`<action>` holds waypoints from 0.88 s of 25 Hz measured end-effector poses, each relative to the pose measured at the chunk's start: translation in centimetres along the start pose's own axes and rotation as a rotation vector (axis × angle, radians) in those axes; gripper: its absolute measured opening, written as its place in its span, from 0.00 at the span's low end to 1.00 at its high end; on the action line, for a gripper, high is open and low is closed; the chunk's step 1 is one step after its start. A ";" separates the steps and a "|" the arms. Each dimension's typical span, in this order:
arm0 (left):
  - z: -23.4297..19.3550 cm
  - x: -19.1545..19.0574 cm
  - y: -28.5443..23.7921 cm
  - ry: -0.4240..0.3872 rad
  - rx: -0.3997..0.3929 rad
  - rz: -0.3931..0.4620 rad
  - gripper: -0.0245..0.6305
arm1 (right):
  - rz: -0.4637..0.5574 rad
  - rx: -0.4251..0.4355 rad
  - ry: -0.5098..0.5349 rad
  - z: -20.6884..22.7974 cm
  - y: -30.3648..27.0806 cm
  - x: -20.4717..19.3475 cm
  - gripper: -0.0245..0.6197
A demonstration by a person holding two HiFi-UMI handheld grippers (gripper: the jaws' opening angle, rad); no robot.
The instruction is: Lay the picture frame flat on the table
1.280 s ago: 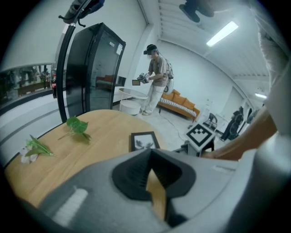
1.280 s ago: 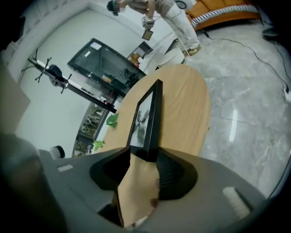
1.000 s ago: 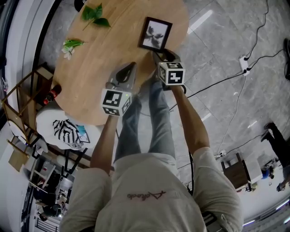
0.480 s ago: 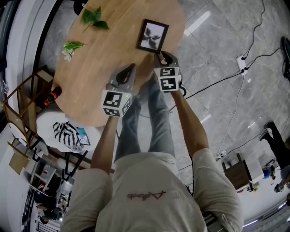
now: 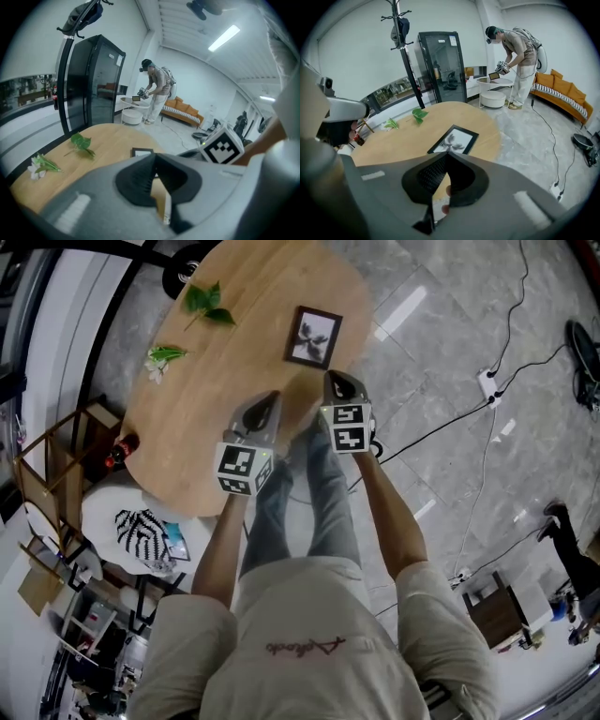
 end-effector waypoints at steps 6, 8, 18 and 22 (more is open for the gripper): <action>1.6 2.5 3.1 -0.027 -0.010 0.026 0.04 | 0.070 0.000 -0.015 -2.2 5.2 2.7 0.05; 2.0 3.6 4.1 -0.040 -0.015 0.040 0.04 | 0.099 -0.010 -0.020 -2.8 6.8 3.7 0.05; 4.4 8.5 10.0 -0.087 -0.043 0.101 0.04 | 0.220 -0.052 -0.045 -6.1 15.0 8.5 0.05; 5.6 10.0 12.4 -0.117 -0.057 0.129 0.04 | 0.255 -0.070 -0.046 -7.6 18.0 9.4 0.05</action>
Point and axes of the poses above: the fingertips, and each gripper's own axes: y backward along the fingers, z to its right, x out of its top, the point moved 4 cm from there along y, backward along the fingers, and after that the axes turned 1 degree about -y, right-handed, at the moved point
